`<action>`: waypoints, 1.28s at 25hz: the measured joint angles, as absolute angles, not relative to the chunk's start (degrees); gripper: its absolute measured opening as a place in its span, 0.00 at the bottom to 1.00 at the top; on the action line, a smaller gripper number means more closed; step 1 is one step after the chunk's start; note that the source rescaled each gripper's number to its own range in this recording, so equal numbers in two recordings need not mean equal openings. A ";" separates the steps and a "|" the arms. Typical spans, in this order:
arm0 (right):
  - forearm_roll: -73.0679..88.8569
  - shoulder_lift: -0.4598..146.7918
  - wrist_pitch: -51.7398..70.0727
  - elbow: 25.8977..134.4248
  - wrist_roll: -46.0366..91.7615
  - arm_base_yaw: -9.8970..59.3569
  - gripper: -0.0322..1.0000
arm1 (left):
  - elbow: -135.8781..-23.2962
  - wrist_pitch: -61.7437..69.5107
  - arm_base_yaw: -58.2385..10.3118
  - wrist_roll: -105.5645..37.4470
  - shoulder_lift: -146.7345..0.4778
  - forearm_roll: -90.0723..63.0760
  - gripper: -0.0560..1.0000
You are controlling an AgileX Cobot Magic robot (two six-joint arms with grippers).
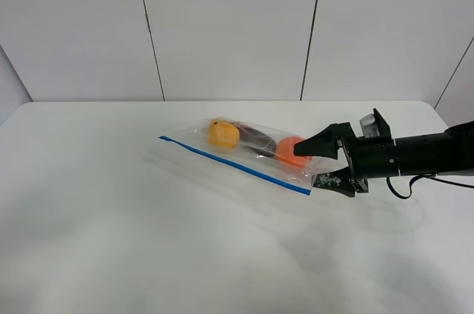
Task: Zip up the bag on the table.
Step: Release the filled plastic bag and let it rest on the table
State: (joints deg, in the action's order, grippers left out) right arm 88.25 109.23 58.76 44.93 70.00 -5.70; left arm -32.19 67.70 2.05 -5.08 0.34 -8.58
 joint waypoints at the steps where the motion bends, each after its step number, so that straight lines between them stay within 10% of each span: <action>1: 88.82 109.23 58.76 44.93 70.00 -5.70 0.99 | -32.19 67.70 2.05 -5.08 0.34 -8.58 1.00; 20: 90.34 109.23 61.87 44.93 77.03 -6.10 1.00 | -32.19 67.70 2.05 -5.08 0.34 -8.58 1.00; 32: 83.86 109.23 61.75 45.08 81.70 -19.95 1.00 | -32.19 67.70 2.05 -5.08 0.34 -8.58 1.00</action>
State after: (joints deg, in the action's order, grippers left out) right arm 83.86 109.23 61.75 45.08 81.70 -19.95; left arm -32.19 67.70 2.05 -5.08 0.34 -8.58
